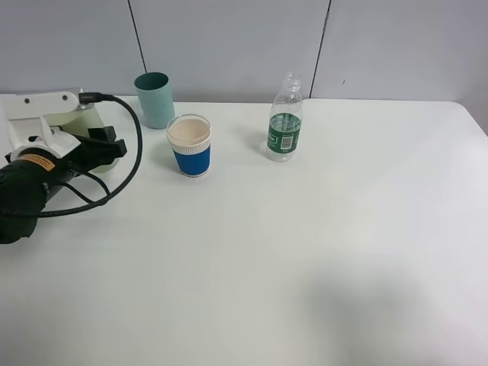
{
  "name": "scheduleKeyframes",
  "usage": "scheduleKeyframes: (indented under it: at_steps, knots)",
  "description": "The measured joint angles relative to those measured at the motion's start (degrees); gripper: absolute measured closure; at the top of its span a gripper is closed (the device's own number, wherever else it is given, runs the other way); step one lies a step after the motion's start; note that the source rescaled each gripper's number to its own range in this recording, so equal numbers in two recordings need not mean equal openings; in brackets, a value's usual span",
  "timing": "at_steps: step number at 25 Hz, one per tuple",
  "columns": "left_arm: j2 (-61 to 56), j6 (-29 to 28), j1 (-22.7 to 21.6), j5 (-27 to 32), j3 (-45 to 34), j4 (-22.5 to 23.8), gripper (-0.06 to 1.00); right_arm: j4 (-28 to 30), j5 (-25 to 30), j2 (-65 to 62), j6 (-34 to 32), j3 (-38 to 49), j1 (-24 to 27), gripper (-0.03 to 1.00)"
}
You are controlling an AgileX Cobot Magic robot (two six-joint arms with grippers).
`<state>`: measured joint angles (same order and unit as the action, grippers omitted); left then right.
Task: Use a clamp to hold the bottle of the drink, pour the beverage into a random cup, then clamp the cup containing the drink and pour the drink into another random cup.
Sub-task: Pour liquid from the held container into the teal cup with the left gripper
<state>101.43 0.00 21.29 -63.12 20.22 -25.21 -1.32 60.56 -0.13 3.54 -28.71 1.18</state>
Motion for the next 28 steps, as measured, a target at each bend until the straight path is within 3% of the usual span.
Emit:
scheduleKeyframes:
  at_steps: [7,13,22,28]
  knots:
    - [0.00,2.49,-8.20,2.00,2.33,6.99,0.90,0.00,0.00,0.00,0.00,0.00,0.00,0.03]
    - [0.00,7.18,-12.47,11.71,9.42,12.98,0.90,0.00,0.00,0.00,-0.02,0.00,0.00,0.03]
    - [0.05,14.40,-13.73,22.02,21.18,12.57,0.90,0.00,0.00,0.00,-0.07,0.00,0.00,0.03]
    - [1.61,25.79,-13.73,26.19,27.21,5.87,0.90,0.00,0.00,0.00,-0.07,0.00,0.00,0.03]
